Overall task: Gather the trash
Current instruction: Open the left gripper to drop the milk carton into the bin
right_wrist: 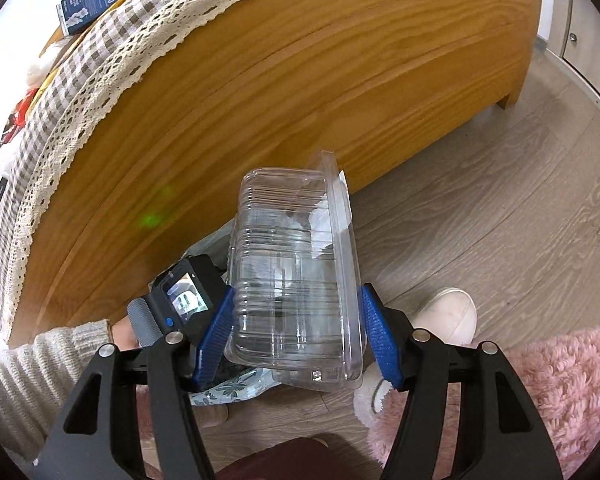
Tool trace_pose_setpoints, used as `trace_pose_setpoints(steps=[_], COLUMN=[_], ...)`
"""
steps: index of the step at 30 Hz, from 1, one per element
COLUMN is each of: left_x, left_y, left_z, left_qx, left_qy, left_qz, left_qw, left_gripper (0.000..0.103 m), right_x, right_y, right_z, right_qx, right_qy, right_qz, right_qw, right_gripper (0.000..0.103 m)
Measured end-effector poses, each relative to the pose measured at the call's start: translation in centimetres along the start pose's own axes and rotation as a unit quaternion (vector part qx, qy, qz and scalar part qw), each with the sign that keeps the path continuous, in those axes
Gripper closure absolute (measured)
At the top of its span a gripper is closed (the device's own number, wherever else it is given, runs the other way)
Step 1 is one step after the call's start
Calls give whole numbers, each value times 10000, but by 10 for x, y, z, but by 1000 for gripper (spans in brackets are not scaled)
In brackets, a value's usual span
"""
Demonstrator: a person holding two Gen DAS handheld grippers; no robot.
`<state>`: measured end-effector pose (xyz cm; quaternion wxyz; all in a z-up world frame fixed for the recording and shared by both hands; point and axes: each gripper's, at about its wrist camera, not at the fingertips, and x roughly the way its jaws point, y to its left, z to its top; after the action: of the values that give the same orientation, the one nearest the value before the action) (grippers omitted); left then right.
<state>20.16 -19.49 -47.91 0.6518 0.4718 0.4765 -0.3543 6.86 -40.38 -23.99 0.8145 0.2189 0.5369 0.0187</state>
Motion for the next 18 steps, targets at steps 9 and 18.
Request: trace_pose_setpoints(steps=[9, 18], left_x=[-36, -120], left_y=[11, 14], left_z=[3, -22], left_qx=[-268, -998], left_qy=[-267, -483], left_qz=[248, 359], left_qw=[9990, 9932], left_gripper=[15, 9], right_x=[-10, -21], right_y=[0, 6], right_z=[-4, -9], right_qx=[-25, -145], right_qy=[-161, -225], right_qz=[100, 292], right_qw=[9998, 9992], right_gripper=[42, 42])
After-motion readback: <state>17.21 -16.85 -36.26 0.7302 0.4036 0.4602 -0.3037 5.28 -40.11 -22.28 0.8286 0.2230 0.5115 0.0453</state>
